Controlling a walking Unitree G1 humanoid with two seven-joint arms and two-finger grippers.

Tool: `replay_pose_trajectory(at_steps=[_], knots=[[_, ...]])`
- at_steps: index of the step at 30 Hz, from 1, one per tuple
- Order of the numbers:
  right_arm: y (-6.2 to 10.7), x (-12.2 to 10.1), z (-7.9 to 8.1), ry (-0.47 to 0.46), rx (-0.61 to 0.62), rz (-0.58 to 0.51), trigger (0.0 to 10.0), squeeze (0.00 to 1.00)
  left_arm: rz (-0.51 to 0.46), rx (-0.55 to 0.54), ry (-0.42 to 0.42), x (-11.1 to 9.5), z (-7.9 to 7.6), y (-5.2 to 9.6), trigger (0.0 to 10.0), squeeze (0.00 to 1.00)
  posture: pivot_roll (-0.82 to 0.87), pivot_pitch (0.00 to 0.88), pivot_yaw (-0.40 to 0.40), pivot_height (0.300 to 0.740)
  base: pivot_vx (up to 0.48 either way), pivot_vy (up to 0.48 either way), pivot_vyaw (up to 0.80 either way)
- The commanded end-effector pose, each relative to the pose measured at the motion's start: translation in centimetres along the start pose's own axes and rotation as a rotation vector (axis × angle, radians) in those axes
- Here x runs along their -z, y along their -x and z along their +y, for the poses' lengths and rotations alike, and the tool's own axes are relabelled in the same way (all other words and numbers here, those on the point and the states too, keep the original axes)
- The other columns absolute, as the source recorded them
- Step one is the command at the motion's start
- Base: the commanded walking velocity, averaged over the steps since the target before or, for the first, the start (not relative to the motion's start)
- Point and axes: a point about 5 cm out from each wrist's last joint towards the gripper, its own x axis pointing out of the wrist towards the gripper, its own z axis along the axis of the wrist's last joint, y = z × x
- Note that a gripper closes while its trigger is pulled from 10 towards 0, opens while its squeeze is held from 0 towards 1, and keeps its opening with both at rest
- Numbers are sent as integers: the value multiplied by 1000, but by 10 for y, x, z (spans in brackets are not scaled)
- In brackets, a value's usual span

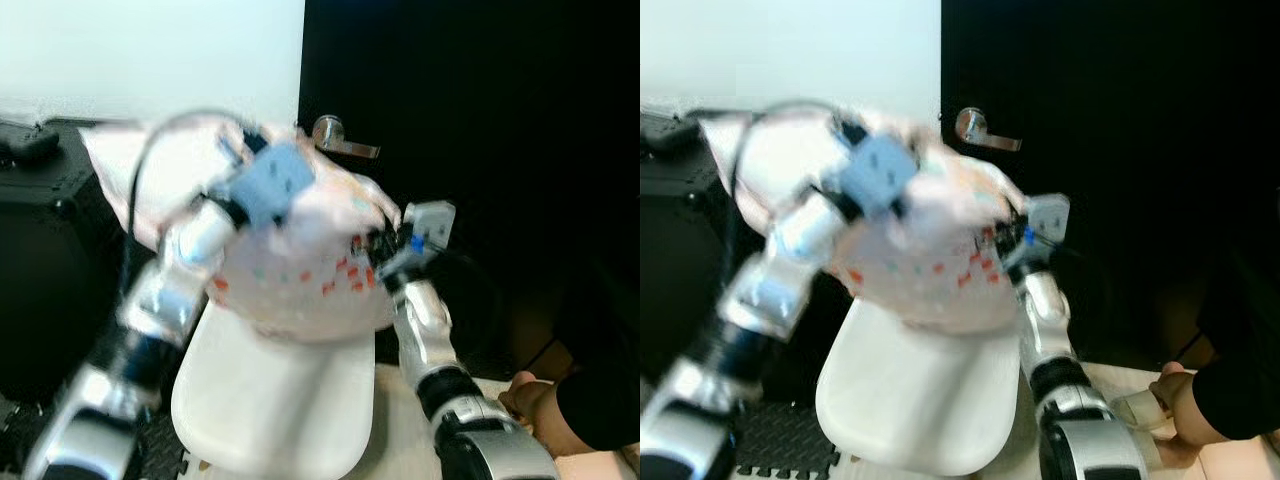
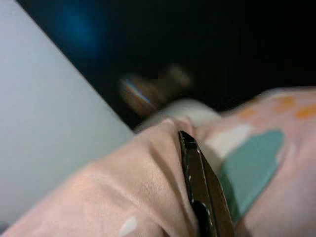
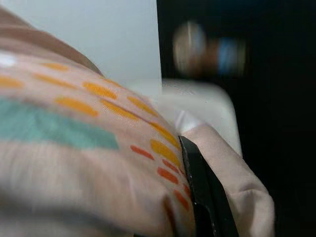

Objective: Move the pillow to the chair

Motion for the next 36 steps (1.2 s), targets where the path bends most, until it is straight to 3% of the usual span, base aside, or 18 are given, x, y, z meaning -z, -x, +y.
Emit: replay_pose_trajectory(at_steps=[1, 3, 14, 18, 24, 29, 33, 34, 36], knots=[[6, 3, -15, -14, 64, 24, 10000, 0, 56, 21, 26, 12, -7, 7, 10000, 0, 150, 0, -67, 740, 0, 0, 0], [15, 18, -9, 0, 21, 106, 10000, 0, 169, 59, 95, 37, -30, 23, 10000, 0, 149, 0, -73, 740, 0, 0, 0], [20, 31, 5, 13, -88, 183, 10000, 0, 332, 41, 222, 64, -41, 48, 10000, 0, 141, 0, -82, 740, 0, 0, 0], [19, 30, 8, -3, -116, 177, 10000, 0, 348, 46, 233, 66, -41, 49, 10000, 0, 139, 0, -81, 740, 0, 0, 0], [9, 22, 10, 23, -144, 166, 10000, 0, 359, 8, 195, 67, -24, 41, 10000, 0, 137, 0, -78, 740, 0, 0, 0], [8, 20, 9, 23, -133, 153, 10000, 0, 354, 15, 206, 64, -26, 40, 10000, 0, 137, 0, -79, 740, 0, 0, 0], [6, 17, 12, -47, -175, 138, 10000, 0, 358, 95, 224, 59, -34, 40, 10000, 0, 139, 0, -81, 740, 0, 0, 0], [4, 18, 20, -208, -263, 160, 10000, 0, 353, 241, 312, 48, -45, 42, 10000, 0, 142, 0, -82, 740, 0, 0, 0], [4, 18, 20, -208, -263, 160, 10000, 0, 353, 241, 312, 48, -45, 42, 10000, 0, 142, 0, -82, 740, 0, 0, 0]])
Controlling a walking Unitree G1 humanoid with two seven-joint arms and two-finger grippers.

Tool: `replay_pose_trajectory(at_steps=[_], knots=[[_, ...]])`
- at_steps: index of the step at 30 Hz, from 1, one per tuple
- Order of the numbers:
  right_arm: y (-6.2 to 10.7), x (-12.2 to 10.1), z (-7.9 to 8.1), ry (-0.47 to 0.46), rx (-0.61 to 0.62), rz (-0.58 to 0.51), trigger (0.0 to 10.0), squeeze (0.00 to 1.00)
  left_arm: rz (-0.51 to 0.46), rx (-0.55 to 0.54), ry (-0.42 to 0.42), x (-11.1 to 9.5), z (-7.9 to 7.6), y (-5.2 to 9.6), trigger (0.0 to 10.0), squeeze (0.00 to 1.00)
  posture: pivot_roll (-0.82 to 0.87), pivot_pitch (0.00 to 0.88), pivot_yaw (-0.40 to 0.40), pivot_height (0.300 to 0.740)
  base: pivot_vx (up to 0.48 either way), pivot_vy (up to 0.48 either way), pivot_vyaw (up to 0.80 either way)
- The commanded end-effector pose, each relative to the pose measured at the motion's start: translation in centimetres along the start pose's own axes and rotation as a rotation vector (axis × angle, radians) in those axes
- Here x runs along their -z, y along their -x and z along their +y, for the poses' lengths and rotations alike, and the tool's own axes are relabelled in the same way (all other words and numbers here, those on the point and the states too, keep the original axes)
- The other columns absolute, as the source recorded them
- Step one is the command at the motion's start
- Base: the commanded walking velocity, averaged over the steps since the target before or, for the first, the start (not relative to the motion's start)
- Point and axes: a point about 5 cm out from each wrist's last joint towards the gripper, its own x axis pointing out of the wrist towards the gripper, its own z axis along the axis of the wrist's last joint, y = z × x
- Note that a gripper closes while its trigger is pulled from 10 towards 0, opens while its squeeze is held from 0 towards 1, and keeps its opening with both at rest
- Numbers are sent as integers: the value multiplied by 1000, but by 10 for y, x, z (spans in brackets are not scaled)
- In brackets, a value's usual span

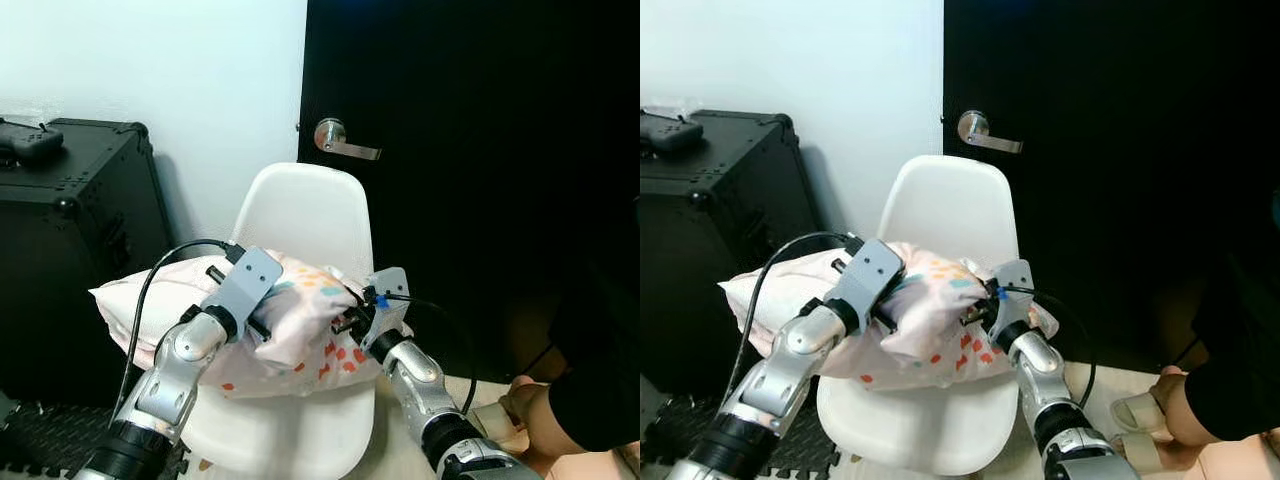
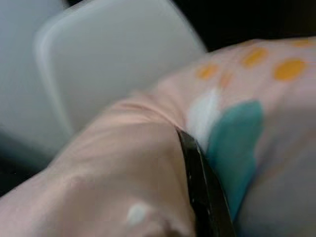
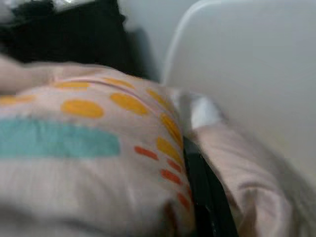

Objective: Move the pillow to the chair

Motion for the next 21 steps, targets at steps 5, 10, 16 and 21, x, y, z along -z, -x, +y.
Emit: replay_pose_trajectory(at_steps=[5, 10, 16, 21], knots=[[-8, -22, 3, -363, -187, -89, 10000, 0, -8, 352, 156, -17, -30, 12, 10000, 0, 145, 0, -83, 740, 0, 0, 0], [-16, -75, -9, -525, -196, -346, 10000, 0, -181, 280, 198, -59, -9, 10, 10000, 0, 141, 0, -79, 740, 0, 0, 0], [-26, -119, -5, -475, -241, -461, 10000, 0, -467, 112, 297, -132, 34, 12, 10000, 0, 141, 0, -81, 740, 0, 0, 0], [-27, -137, -10, -503, -224, -520, 10000, 0, -557, 87, 305, -161, 47, 20, 10000, 0, 144, 0, -82, 740, 0, 0, 0]])
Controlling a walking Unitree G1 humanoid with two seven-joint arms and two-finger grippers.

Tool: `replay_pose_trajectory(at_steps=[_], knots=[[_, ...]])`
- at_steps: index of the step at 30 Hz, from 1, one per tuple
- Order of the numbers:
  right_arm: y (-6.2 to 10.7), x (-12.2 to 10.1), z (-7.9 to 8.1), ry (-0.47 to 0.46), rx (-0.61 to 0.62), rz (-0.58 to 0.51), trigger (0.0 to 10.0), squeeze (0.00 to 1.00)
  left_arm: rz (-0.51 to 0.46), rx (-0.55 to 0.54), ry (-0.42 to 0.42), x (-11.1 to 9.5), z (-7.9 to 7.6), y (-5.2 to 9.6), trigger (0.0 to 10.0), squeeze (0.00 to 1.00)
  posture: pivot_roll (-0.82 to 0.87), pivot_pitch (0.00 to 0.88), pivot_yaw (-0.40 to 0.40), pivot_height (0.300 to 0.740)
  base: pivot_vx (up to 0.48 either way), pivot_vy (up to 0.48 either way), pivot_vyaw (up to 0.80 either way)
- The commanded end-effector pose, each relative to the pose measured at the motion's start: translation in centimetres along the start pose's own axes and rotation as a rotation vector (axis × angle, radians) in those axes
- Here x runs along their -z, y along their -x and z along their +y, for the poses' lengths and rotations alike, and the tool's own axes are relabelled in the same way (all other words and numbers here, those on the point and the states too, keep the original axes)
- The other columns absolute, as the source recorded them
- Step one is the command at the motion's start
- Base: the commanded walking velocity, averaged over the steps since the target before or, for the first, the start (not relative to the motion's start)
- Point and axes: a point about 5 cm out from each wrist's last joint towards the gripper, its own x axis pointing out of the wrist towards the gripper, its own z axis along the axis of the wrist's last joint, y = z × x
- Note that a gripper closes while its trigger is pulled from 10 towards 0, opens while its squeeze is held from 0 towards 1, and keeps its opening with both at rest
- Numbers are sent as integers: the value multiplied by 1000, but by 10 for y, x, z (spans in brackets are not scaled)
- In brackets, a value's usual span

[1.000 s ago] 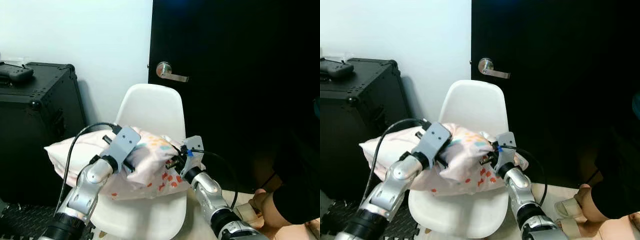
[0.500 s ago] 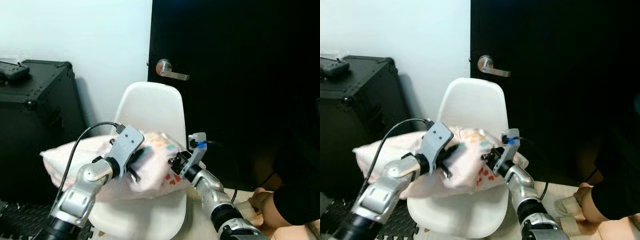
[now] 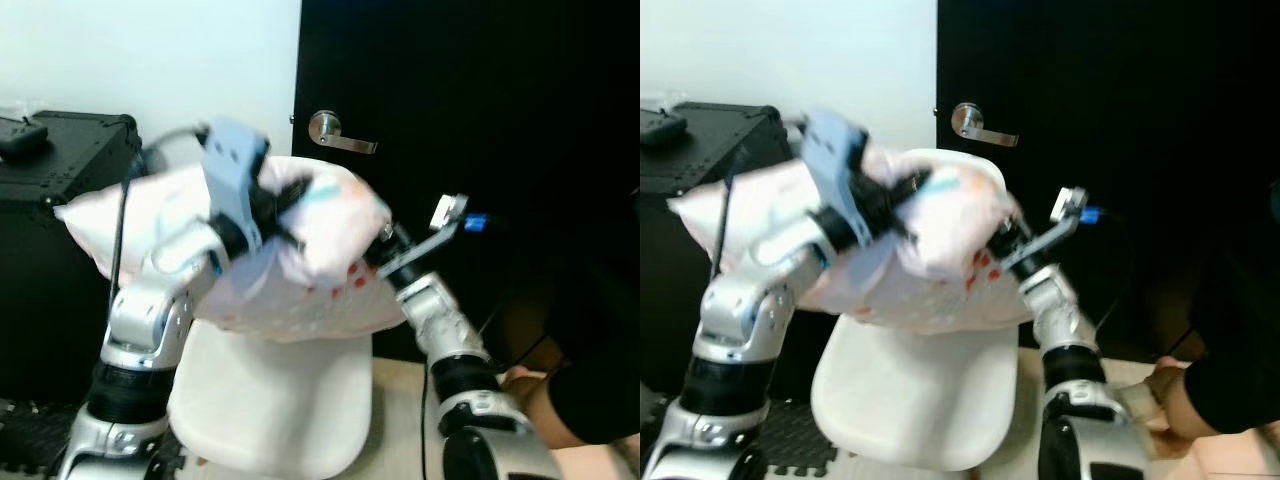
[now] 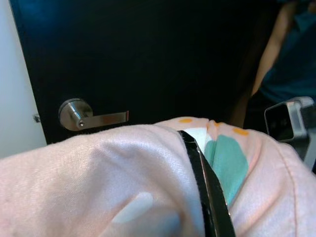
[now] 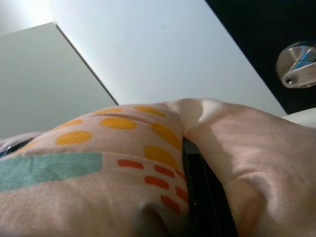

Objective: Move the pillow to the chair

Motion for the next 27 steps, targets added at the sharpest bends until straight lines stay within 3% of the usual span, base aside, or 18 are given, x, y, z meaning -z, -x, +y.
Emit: replay_pose_trajectory(at_steps=[1, 2, 6, 11, 12, 15, 19, 20, 24, 27], knots=[[-8, -18, 3, -22, -7, -84, 10000, 0, -66, 25, 4, -22, -4, -5, 10000, 0, 144, 0, -82, 740, 0, 0, 0], [-10, -26, 4, -50, -13, -106, 10000, 0, -94, 45, 36, -34, -6, -6, 10000, 0, 146, 0, -81, 740, 0, 0, 0], [-11, -32, 5, -69, -23, -113, 10000, 0, -107, 67, 58, -41, -8, -6, 10000, 0, 146, 0, -81, 740, 0, 0, 0], [-7, -34, 10, -65, -91, -37, 10000, 0, 12, 216, 100, -32, -26, 2, 10000, 0, 149, 0, -81, 740, 0, 0, 0], [-4, -37, 18, -83, -172, 5, 10000, 0, -14, 245, 185, -40, -32, 1, 10000, 0, 148, 0, -80, 740, 0, 0, 0], [-4, -37, 18, -83, -172, 5, 10000, 0, -14, 245, 185, -40, -32, 1, 10000, 0, 148, 0, -80, 740, 0, 0, 0], [-1, -38, 28, -158, -266, 23, 10000, 0, -84, 227, 317, -57, -26, -2, 10000, 0, 154, 0, -83, 740, 0, 0, 0], [-1, -38, 28, -158, -266, 23, 10000, 0, -84, 227, 317, -57, -26, -2, 10000, 0, 154, 0, -83, 740, 0, 0, 0], [2, -37, 35, -219, -330, 40, 10000, 0, -29, 257, 343, -53, -29, 1, 10000, 0, 153, 0, -83, 740, 0, 0, 0], [3, -28, 35, -186, -306, 103, 10000, 0, 25, 250, 325, -43, -31, 6, 10000, 0, 152, 0, -84, 740, 0, 0, 0]])
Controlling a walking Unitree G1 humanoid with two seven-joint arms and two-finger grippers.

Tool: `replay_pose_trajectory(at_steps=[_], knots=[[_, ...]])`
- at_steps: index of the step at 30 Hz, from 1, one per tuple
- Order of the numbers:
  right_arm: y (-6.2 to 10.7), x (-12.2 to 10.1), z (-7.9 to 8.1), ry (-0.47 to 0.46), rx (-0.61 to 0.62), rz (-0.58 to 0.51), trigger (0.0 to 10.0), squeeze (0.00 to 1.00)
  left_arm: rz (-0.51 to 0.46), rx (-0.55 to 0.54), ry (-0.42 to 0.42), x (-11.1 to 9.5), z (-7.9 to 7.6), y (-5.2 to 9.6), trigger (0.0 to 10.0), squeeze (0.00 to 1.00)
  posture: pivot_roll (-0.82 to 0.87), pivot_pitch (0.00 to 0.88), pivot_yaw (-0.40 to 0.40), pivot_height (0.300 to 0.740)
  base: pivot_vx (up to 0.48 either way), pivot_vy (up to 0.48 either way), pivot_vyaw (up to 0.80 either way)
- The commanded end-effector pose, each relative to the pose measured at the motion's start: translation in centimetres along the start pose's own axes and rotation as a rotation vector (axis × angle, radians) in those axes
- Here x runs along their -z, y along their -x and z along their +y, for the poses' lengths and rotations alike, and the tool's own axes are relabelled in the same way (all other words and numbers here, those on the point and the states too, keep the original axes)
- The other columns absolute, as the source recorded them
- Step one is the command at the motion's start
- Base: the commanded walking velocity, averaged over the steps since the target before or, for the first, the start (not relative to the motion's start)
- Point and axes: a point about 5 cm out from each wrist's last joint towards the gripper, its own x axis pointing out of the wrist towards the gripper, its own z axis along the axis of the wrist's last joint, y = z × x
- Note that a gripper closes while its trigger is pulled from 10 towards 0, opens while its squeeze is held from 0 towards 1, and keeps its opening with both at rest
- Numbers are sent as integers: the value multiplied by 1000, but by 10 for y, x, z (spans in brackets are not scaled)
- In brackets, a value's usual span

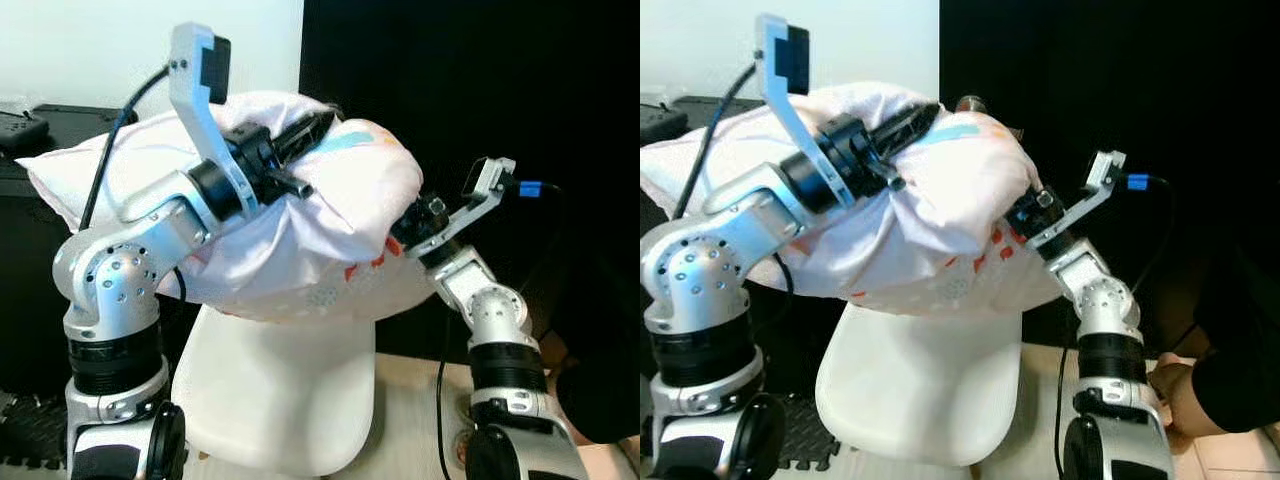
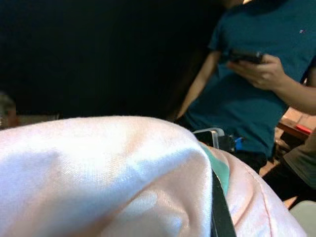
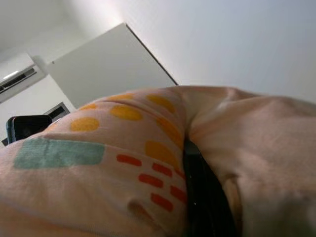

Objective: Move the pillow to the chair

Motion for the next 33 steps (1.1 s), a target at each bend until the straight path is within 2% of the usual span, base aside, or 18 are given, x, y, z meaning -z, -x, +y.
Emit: replay_pose_trajectory(at_steps=[1, 2, 4, 7, 9, 11, 14, 16, 19, 20, 22, 24, 26, 27, 28, 29, 31, 33], knots=[[-10, 0, 9, 24, -59, 18, 10000, 0, 32, 60, -14, 5, -10, -3, 10000, 0, 152, 0, -84, 740, 0, 0, 0], [-10, 0, 9, 24, -59, 18, 10000, 0, 32, 60, -14, 5, -10, -3, 10000, 0, 152, 0, -84, 740, 0, 0, 0], [-11, 10, -7, 84, 81, 57, 10000, 0, 131, -94, -103, 20, 10, 2, 10000, 0, 156, 0, -88, 740, 0, 0, 0], [-11, 14, -16, 105, 162, 58, 10000, 0, 197, -181, -150, 31, 23, 6, 10000, 0, 156, 0, -87, 740, 0, 0, 0], [-9, 24, -31, 202, 316, 109, 10000, 0, 300, -315, -208, 51, 41, 15, 10000, 0, 151, 0, -85, 740, 0, 0, 0], [-9, 24, -31, 202, 316, 109, 10000, 0, 300, -315, -208, 51, 41, 15, 10000, 0, 151, 0, -85, 740, 0, 0, 0], [2, 46, -44, 364, 454, 263, 10000, 0, 427, -432, -283, 86, 56, 28, 10000, 0, 151, 0, -86, 740, 0, 0, 0], [7, 54, -47, 408, 477, 324, 10000, 0, 459, -462, -302, 97, 61, 34, 10000, 0, 150, 0, -87, 740, 0, 0, 0], [17, 70, -51, 449, 513, 403, 10000, 0, 453, -559, -374, 109, 73, 46, 10000, 0, 145, 0, -91, 740, 0, 0, 0], [17, 70, -51, 449, 513, 403, 10000, 0, 453, -559, -374, 109, 73, 46, 10000, 0, 145, 0, -91, 740, 0, 0, 0], [26, 76, -59, 484, 605, 410, 10000, 0, 405, -660, -371, 117, 84, 57, 10000, 0, 147, 0, -94, 740, 0, 0, 0], [26, 76, -59, 484, 605, 410, 10000, 0, 405, -660, -371, 117, 84, 57, 10000, 0, 147, 0, -94, 740, 0, 0, 0], [37, 79, -69, 528, 737, 395, 10000, 0, 430, -813, -403, 131, 103, 78, 10000, 0, 144, 0, -95, 740, 0, 0, 0], [37, 79, -69, 528, 737, 395, 10000, 0, 430, -813, -403, 131, 103, 78, 10000, 0, 144, 0, -95, 740, 0, 0, 0], [42, 80, -71, 532, 776, 381, 10000, 0, 440, -910, -428, 136, 113, 91, 10000, 0, 140, 0, -97, 740, 0, 0, 0], [42, 80, -71, 532, 776, 381, 10000, 0, 440, -910, -428, 136, 113, 91, 10000, 0, 140, 0, -97, 740, 0, 0, 0], [50, 84, -74, 541, 810, 384, 10000, 0, 436, -1092, -457, 139, 130, 119, 10000, 0, 135, 0, -102, 740, 0, 0, 0], [50, 84, -74, 541, 810, 384, 10000, 0, 436, -1092, -457, 139, 130, 119, 10000, 0, 135, 0, -102, 740, 0, 0, 0]])
